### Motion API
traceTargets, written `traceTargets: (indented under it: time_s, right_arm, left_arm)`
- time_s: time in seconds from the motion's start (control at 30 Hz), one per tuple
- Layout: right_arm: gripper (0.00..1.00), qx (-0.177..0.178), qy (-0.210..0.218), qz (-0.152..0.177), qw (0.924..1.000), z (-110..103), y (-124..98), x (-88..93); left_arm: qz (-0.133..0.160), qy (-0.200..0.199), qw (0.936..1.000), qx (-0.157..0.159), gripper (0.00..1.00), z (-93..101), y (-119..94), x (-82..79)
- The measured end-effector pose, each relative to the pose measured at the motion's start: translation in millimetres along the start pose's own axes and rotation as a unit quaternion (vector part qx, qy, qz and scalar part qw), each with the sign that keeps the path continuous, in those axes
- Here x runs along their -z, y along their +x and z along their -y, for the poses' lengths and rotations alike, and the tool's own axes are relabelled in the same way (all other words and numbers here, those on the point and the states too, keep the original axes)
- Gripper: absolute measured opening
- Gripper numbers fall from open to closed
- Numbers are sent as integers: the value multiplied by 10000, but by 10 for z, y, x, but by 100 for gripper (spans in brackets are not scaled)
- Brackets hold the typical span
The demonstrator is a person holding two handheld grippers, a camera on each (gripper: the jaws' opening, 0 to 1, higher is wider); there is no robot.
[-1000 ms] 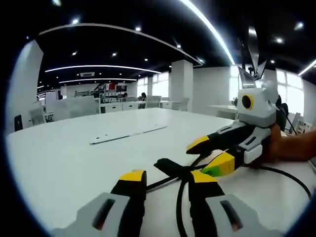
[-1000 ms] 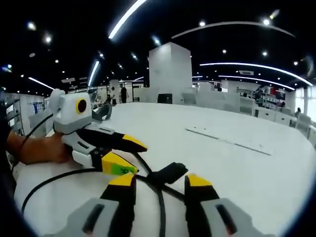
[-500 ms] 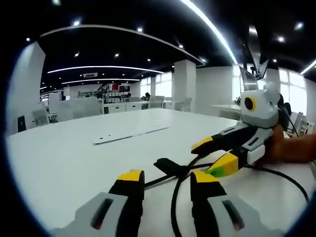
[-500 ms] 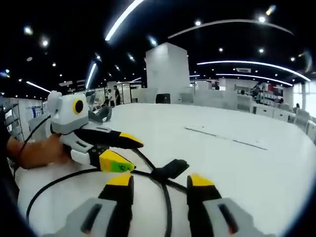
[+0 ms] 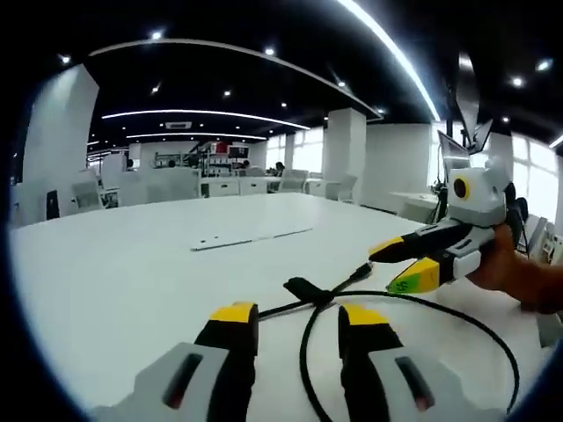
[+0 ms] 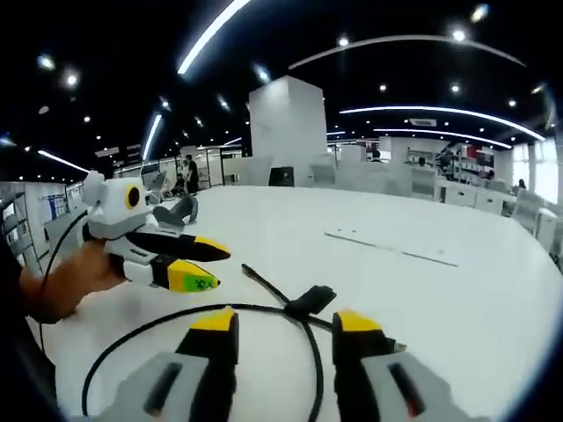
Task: Find the charging cable on the desk, coil it up and secure with Velcro.
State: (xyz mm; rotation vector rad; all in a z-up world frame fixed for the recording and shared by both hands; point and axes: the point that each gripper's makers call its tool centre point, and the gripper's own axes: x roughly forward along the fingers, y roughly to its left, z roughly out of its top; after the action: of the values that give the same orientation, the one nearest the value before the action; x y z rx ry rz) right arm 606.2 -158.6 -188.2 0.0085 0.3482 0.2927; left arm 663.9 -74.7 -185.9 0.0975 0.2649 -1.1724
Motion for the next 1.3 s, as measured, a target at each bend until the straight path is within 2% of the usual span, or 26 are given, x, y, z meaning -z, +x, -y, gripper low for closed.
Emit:
traceTargets:
  time_s: [0.03, 0.27, 0.37, 0.5, 0.73, 0.83, 0.97, 1.1, 1.3]
  right_arm:
    - [45, -59, 123, 17, 9999, -53, -72, -25]
    - [45, 120, 119, -205, 9996, -176, -262, 70]
    - [44, 203, -28, -262, 9994, -243, -339, 107]
    - [45, 205, -157, -154, 9995, -353, -439, 118]
    - [47, 260, -181, -105, 9994, -454, -603, 149]
    - [47, 460, -236, -59, 9986, -431, -707, 181]
    - [46, 536, -113, -56, 9985, -364, -818, 217]
    - [47, 639, 45, -87, 9979, -336, -949, 291]
    - [47, 910, 217, -151, 9955, -267, -1175, 437]
  left_arm:
    - [-152, 26, 9999, -52, 35, 7, -56, 23]
    - [-7, -170, 9998, 50, 35, 121, -329, -21]
    - [49, -278, 9996, 55, 35, 157, -433, -53]
    - [139, -421, 9990, 44, 35, 205, -558, -92]
    - [259, -318, 9992, 3, 35, 307, -785, -109]
    - [254, -406, 9988, -34, 33, 303, -874, -80]
    - [268, -401, 9986, -233, 33, 263, -1023, -38]
    - [363, -237, 9978, -510, 33, 242, -1150, -67]
    - [522, -316, 9961, -632, 33, 263, -1286, -84]
